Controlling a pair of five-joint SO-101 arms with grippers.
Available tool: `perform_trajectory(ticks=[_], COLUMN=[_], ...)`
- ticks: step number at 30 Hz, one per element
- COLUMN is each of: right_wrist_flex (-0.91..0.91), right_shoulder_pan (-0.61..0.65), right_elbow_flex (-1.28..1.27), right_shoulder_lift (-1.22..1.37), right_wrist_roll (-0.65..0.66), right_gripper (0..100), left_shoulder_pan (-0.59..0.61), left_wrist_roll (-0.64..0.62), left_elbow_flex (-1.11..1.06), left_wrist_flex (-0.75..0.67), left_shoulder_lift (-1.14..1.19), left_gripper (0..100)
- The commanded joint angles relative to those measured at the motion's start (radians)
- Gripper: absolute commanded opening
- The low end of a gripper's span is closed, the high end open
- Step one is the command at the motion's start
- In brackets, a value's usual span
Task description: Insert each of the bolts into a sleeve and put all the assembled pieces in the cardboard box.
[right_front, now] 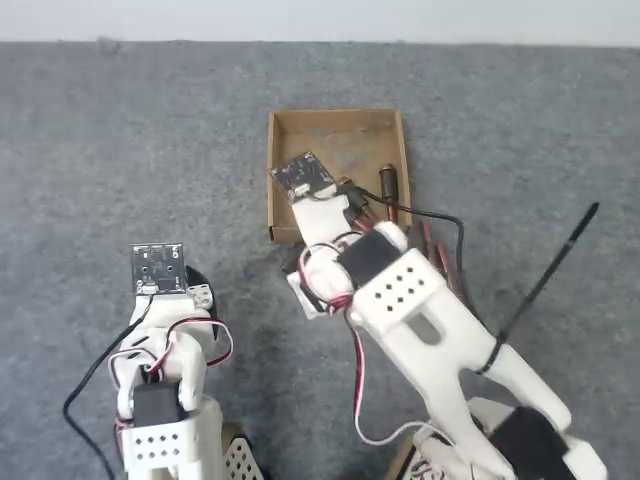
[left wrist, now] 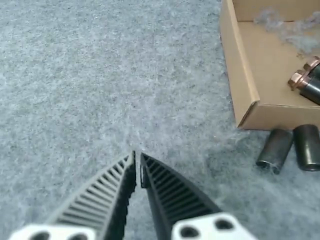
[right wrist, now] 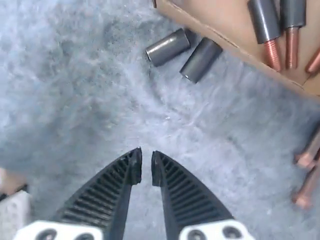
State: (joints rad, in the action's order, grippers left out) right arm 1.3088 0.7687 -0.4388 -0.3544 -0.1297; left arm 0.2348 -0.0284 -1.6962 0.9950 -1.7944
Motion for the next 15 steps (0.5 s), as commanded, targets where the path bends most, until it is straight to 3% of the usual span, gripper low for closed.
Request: perform_trajectory(ticks=[1, 6, 10, 15], right_wrist_flex=[-0.088, -0.291, -0.338, -0.401], right_shoulder_pan=[-0.054, -0.113, -0.11, -0.113], right_elbow_flex=[-0.023, -0.158, -0.199, -0.206], right_shoulder_lift=[-0.059, -0.059, -0.059, -0.053], right_wrist_roll=[0.14, 0.137, 0.051, -0.008], right_gripper=[2.4, 7.8, 16.8, 18.0], left_shoulder_pan=[0.006, 0.006, 0.006, 0.006], left_wrist_roll=[0.009, 0.009, 0.009, 0.009], left_elbow_flex=[0.012, 0.012, 0.012, 0.012], left_wrist_flex=[-0.017, -0.017, -0.017, -0.02], left_shoulder_lift=[-0.018, -0.018, -0.018, -0.018], left_gripper=[1, 1, 1, 1])
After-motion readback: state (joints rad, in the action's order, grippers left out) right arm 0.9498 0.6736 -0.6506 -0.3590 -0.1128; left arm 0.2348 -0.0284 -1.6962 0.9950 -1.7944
